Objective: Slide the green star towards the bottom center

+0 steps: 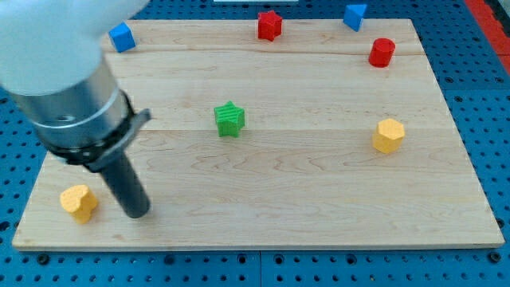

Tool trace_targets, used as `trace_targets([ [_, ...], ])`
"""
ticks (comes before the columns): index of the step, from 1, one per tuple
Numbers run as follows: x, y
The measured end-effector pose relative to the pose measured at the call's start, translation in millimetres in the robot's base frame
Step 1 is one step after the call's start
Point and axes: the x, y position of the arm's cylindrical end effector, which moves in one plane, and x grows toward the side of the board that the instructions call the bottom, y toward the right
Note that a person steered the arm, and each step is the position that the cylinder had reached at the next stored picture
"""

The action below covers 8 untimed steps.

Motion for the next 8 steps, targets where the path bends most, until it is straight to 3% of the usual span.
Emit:
trace_targets([
  [1,-0.1,6.8],
  [3,-47.0,47.6],
  [5,-158.7,40.2],
  [8,-156.3,164.9],
])
